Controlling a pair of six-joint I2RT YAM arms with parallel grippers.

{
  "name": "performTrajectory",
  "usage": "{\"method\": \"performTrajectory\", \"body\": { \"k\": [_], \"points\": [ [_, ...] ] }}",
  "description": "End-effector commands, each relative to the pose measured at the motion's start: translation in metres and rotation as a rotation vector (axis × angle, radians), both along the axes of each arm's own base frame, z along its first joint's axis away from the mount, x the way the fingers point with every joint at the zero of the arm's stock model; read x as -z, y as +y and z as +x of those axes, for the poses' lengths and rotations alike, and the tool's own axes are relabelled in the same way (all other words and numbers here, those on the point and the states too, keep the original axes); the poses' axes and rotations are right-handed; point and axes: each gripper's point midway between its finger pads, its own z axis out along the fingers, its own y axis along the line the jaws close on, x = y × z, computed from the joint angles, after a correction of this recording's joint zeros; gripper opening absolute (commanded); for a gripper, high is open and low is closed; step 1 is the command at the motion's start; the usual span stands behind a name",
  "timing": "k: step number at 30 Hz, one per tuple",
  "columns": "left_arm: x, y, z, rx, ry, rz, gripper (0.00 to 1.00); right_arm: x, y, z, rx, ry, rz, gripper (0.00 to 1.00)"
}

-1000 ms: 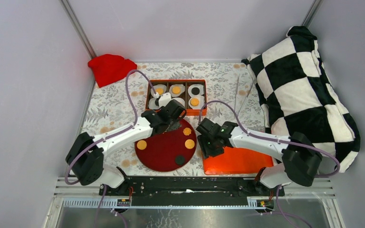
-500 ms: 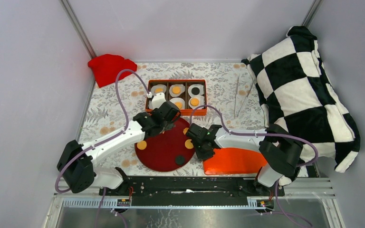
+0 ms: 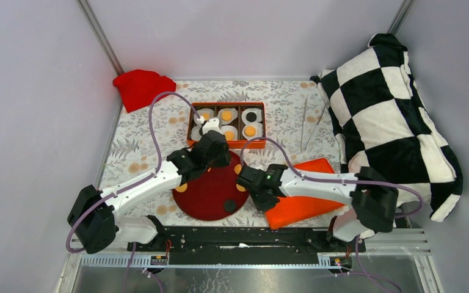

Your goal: Pack the cookies

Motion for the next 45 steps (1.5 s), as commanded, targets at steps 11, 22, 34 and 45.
{"method": "performTrajectory", "body": {
  "k": [11, 22, 34, 45],
  "points": [
    [-0.040, -0.065, -0.014, 0.334, -0.101, -0.245, 0.61, -0.131, 0.034, -0.016, -0.310, -0.116, 0.245, 0.00],
    [-0.028, -0.080, -0.048, 0.493, -0.037, -0.362, 0.62, -0.163, 0.040, -0.002, -0.395, -0.226, 0.288, 0.00],
    [-0.043, -0.097, -0.057, 0.601, 0.009, -0.536, 0.39, -0.182, 0.052, -0.002, -0.444, -0.270, 0.378, 0.01],
    [-0.032, -0.098, -0.055, 0.589, 0.095, -0.518, 0.00, -0.189, 0.037, 0.023, -0.379, -0.404, 0.312, 0.07]
  ]
}}
